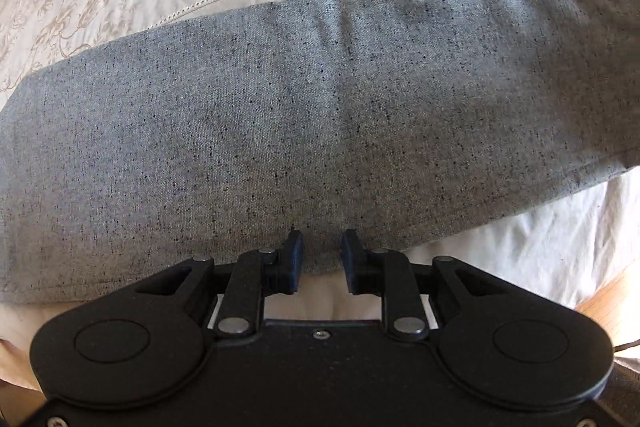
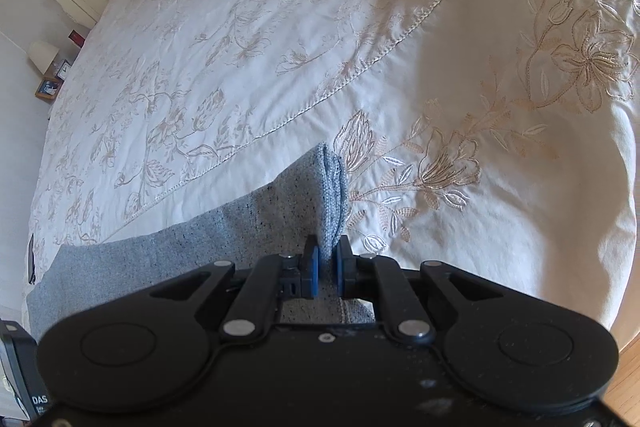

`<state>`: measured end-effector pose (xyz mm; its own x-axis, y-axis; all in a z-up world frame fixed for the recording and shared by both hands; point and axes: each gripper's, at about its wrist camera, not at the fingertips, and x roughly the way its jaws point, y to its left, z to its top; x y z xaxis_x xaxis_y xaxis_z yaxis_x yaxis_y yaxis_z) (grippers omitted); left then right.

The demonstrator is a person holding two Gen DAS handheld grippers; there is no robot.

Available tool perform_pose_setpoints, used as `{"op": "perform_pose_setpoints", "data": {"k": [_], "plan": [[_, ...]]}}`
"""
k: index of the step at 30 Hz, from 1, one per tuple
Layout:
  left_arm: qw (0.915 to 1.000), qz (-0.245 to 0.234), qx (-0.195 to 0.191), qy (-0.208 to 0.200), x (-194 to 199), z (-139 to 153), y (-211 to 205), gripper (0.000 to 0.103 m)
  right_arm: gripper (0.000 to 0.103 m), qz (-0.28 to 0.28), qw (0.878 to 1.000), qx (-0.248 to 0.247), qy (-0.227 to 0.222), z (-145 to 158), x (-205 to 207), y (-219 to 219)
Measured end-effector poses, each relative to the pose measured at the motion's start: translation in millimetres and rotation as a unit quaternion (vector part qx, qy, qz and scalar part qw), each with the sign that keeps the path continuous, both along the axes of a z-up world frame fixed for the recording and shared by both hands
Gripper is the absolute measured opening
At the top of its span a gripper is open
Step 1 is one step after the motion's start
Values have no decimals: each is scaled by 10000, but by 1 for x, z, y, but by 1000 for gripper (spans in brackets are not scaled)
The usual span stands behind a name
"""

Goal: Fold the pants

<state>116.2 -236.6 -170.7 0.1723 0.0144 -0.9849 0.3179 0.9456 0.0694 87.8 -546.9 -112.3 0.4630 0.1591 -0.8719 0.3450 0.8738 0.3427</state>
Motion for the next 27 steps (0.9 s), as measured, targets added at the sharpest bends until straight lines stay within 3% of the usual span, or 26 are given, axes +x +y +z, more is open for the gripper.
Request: {"op": "perform_pose_setpoints", "data": {"k": [9, 18, 22, 27], "plan": [[9986, 75, -436, -300, 19, 27, 39, 31, 9, 304, 9989, -306, -191, 51, 4, 50], [9965, -97, -513, -655, 47, 52, 134, 31, 9, 515, 9974, -315, -385, 100, 21, 183], [9961, -80, -470, -749, 52, 56, 183, 31, 9, 718, 9964, -80, -450, 89, 37, 267], [9967, 52, -387, -712, 64, 48, 238, 31, 9, 789, 9963, 225, -252, 38, 56, 356]]}}
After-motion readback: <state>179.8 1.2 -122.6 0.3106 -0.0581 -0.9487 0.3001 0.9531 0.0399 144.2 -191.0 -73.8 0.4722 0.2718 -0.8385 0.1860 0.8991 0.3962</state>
